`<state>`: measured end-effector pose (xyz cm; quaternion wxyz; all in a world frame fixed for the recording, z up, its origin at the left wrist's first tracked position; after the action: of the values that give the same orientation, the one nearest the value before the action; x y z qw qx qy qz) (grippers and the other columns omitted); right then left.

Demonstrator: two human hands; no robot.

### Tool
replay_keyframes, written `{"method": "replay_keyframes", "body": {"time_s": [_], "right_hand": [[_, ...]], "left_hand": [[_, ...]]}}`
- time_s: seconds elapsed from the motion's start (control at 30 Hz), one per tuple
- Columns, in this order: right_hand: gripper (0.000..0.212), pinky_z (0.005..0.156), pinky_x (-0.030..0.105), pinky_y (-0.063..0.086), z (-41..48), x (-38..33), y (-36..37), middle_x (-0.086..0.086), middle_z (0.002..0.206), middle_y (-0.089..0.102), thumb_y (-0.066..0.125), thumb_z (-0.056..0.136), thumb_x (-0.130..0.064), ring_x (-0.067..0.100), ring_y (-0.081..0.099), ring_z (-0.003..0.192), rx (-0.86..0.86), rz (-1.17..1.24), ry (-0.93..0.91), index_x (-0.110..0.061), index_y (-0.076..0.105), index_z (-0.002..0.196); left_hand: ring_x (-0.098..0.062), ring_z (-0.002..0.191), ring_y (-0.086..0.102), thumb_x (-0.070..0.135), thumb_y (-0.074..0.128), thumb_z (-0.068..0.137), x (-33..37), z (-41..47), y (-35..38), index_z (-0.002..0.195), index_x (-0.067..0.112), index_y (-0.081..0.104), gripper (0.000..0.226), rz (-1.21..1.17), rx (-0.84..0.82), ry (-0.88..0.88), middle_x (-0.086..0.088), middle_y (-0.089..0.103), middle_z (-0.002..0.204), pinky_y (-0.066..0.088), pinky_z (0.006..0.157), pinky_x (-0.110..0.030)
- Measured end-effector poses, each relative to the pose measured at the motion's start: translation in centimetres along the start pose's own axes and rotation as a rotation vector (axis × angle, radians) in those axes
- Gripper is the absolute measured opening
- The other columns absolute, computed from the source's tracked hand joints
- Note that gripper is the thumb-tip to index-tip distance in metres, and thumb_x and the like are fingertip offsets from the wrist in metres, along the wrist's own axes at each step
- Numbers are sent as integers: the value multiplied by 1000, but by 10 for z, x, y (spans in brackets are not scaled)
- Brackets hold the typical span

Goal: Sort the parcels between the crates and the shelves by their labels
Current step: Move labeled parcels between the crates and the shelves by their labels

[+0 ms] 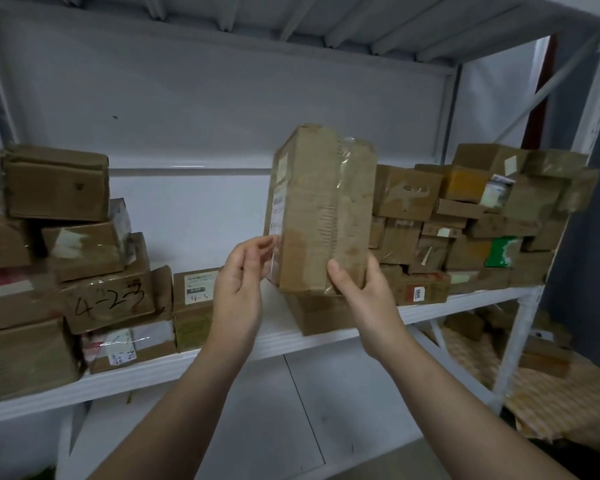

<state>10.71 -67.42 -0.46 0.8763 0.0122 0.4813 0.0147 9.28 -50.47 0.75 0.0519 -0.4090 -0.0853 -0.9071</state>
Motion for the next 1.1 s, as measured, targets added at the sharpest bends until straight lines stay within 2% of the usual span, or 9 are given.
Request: {"method": "replay_keyframes", "body": {"time_s": [0.07,0.17,0.23,0.3,0.37,0.43,0.53,0.77,1.1], "right_hand": [[61,93,22,49,-1,2,-9,-16,118,66,68,76,-45,1,60,112,17,45,-7,-29,48,132],[51,96,28,50,-3,4,-20,-12,122,64,65,80,-40,7,59,116,43,120,-5,-37,46,127],[45,98,31,50,-4,4,-25,-19,119,63,60,87,-35,3,58,115,41,76,-19,-43,42,127],[44,98,29,49,-4,3,-27,-25,120,57,56,93,-32,-5,54,114,37,-32,-58,-52,38,129],[39,107,33,42,-5,1,-24,-23,135,44,55,88,-54,-8,43,122,16,-87,-16,-64,41,123],[63,105,27,40,-6,1,-20,-21,143,41,56,73,-75,-8,42,126,-56,-26,62,-59,39,131],[89,95,16,45,-5,1,-19,-22,136,51,70,70,-58,-10,50,118,-102,-16,63,-43,27,147],[79,106,41,44,-8,4,-22,-18,131,58,67,77,-44,4,56,119,-89,-3,78,-41,29,147],[57,99,29,49,-38,19,-43,-12,125,64,60,91,-30,6,59,116,33,18,79,-28,39,144]], "left_hand": [[-3,118,52,35,51,93,0,3,1,119,35,50,26,87,-30,-22,9,59,125,44,103,-33],[-14,141,24,64,67,64,-8,7,1,148,38,8,106,296,-77,-267,3,25,154,23,113,-41],[-19,138,33,68,71,49,-12,6,2,149,37,-4,129,234,-98,-395,4,34,150,30,109,-44],[-9,120,53,61,76,53,-14,3,4,147,32,19,114,171,-80,-352,15,56,128,46,95,-31],[0,102,61,46,80,66,-17,-2,7,126,34,47,70,182,-1,-248,21,65,109,53,80,-20],[0,99,61,34,78,74,-18,-8,8,119,34,52,52,178,71,-188,17,65,109,54,79,-20],[0,102,60,24,73,82,-17,-16,9,125,32,49,50,112,133,-146,9,62,117,55,80,-23],[-9,109,59,24,71,84,-11,-19,10,117,41,50,43,142,131,-114,8,61,121,55,88,-40],[-1,101,59,26,71,83,-14,-43,31,119,39,51,44,171,106,-81,10,58,118,58,75,-26]]}}
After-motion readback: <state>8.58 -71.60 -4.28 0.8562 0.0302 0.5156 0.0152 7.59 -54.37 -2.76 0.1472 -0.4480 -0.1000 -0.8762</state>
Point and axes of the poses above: each hand's wrist, its own z-axis towards the middle knuckle, its own y-axis out of the palm, x = y × z, the point moved 3 cm from there along z, towards the middle knuckle
